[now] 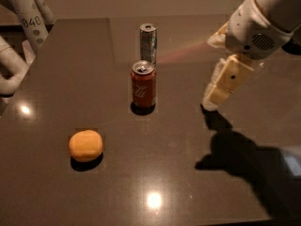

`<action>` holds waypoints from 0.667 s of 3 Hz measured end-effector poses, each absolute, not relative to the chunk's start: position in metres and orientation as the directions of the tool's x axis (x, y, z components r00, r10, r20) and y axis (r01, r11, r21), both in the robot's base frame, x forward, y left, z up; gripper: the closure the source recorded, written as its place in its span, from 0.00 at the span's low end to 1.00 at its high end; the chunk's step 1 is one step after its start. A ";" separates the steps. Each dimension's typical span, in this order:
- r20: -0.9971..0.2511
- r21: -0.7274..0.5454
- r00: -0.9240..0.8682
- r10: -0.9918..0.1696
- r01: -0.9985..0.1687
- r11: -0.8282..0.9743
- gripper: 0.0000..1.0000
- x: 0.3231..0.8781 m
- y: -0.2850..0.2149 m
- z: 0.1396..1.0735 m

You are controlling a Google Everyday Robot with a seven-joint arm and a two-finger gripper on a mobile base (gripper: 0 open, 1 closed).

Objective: Knock coke can over

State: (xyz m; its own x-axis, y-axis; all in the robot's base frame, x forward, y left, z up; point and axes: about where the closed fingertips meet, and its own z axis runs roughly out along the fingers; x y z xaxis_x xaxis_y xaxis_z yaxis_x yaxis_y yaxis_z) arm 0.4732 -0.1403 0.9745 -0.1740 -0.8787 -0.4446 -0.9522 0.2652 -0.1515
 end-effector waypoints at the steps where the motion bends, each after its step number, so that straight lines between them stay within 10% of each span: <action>1: -0.503 -0.148 -0.198 -0.841 -0.939 0.310 0.00 0.488 -0.105 0.965; 2: -0.555 -0.163 -0.216 -0.803 -0.919 0.359 0.00 0.504 -0.069 0.950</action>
Offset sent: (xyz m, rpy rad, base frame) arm 0.0584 0.1170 -0.0485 0.1951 -0.1097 -0.1486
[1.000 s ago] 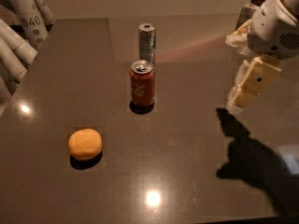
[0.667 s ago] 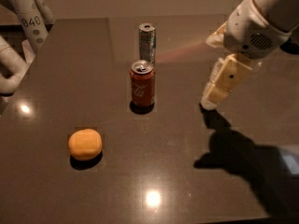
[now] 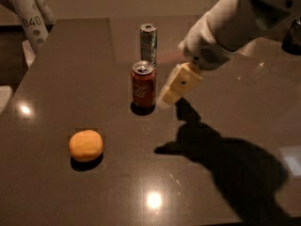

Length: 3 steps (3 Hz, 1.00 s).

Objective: Knock coke can over

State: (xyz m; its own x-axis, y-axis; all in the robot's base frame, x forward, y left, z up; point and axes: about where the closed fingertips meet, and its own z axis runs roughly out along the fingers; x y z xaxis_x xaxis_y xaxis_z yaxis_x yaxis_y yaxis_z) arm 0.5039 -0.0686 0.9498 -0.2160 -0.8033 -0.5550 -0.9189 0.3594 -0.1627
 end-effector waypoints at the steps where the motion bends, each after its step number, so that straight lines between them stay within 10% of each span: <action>1: -0.645 -0.121 -0.238 -0.726 -0.906 0.405 0.00 0.524 -0.029 0.936; 3: -0.725 -0.043 -0.254 -0.641 -0.911 0.409 0.00 0.536 0.013 0.920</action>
Offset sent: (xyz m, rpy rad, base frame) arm 0.0416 0.0868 -0.0300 0.2779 0.0221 -0.0414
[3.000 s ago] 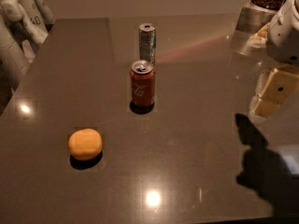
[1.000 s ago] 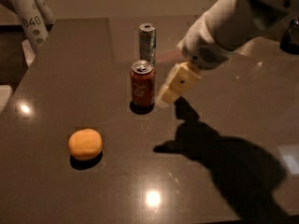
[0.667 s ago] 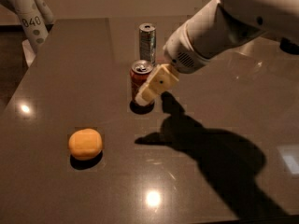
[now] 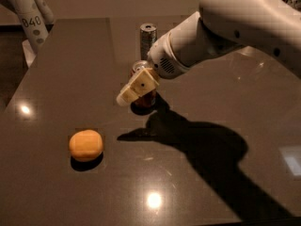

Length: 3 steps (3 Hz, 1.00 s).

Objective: Knock coke can over

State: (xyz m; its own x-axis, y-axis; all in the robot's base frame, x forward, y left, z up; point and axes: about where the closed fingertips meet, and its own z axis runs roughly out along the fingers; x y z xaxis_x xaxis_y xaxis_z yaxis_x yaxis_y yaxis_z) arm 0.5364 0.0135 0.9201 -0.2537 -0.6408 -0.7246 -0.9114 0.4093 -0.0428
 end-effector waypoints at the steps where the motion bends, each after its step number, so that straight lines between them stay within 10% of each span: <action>1: -0.737 -0.027 -0.260 -0.624 -0.911 0.412 0.16 0.540 0.025 0.912; 3: -0.733 -0.025 -0.268 -0.625 -0.908 0.418 0.62 0.555 0.019 0.919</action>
Offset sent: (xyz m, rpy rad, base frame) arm 0.0157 0.0079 -0.0153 0.0655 0.0236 -0.0174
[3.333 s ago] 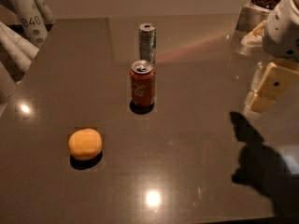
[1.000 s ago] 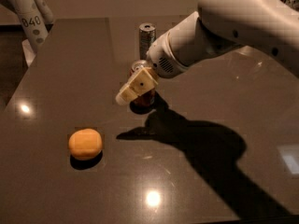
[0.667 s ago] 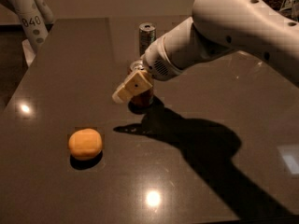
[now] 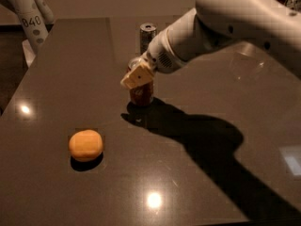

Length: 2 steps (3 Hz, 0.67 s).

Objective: Knock coke can over

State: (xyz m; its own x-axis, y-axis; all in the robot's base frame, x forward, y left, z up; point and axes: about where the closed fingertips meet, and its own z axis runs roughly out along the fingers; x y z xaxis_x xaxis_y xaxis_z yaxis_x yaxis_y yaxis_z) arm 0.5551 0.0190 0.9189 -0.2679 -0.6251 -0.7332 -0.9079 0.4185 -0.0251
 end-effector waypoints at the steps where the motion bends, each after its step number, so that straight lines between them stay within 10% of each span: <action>1: -0.645 -0.078 -0.244 -0.724 -0.922 0.380 0.87 0.564 0.005 0.946; 2: -0.515 -0.127 -0.200 -0.833 -0.944 0.306 1.00 0.564 0.000 0.957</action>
Offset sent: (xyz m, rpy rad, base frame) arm -0.0067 -0.0403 0.0440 -0.5776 0.0813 0.2217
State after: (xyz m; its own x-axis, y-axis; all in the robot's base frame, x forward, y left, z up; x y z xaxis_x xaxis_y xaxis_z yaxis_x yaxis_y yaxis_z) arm 0.5636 -0.0003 0.9568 -0.2004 -0.8332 -0.5154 -0.9437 0.3056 -0.1270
